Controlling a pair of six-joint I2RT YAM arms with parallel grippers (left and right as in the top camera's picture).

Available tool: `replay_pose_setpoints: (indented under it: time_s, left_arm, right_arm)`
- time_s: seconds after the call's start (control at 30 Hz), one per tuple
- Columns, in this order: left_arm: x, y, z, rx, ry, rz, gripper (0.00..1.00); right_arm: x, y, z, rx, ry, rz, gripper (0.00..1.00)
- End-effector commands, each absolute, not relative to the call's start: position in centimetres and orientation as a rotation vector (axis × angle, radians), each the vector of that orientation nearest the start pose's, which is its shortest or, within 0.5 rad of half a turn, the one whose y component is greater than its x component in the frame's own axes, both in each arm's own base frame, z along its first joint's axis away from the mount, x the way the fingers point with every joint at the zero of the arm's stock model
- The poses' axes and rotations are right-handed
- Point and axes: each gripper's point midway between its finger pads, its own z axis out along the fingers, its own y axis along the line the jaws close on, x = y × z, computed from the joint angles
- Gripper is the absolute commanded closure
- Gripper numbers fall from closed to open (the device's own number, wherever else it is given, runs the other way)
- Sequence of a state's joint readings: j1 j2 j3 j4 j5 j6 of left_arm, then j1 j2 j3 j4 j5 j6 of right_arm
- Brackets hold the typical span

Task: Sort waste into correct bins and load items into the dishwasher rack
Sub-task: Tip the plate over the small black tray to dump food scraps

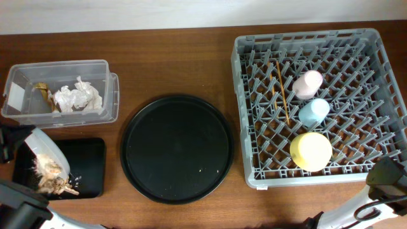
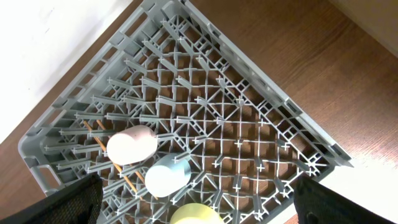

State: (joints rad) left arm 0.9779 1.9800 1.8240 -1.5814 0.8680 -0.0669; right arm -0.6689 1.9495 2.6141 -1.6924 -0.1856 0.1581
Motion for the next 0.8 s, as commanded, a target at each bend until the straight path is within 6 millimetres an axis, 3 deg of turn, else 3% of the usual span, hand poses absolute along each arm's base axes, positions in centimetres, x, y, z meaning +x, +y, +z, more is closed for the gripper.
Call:
replay_pose_setpoints:
  time_s: [0.0,0.33,0.43,0.7,0.77]
  left_arm:
    - [30.1,21.0,21.5,-1.325,2.191,-1.235,0.99]
    - [30.3,20.9,22.2,-1.237,2.161,-1.264,0.99]
    - [30.0,19.9,22.9,-1.251,2.135,-1.347,0.99]
    - [29.7,20.6,21.4,-1.271,2.118,-1.342,0.99]
    - [29.2,19.6,21.3,-1.331,2.109,-1.414,0.99]
  right_arm:
    - [33.1,-22.4,34.8,0.991,2.380,0.056,0.02]
    - [33.1,-22.4,34.8,0.991,2.380,0.056,0.02]
    - [33.1,-22.4,34.8,0.991,2.380,0.056,0.02]
    - [33.1,-22.4,34.8,0.991,2.380,0.056,0.02]
    - [33.1,-22.4,34.8,0.991,2.380,0.056,0.02]
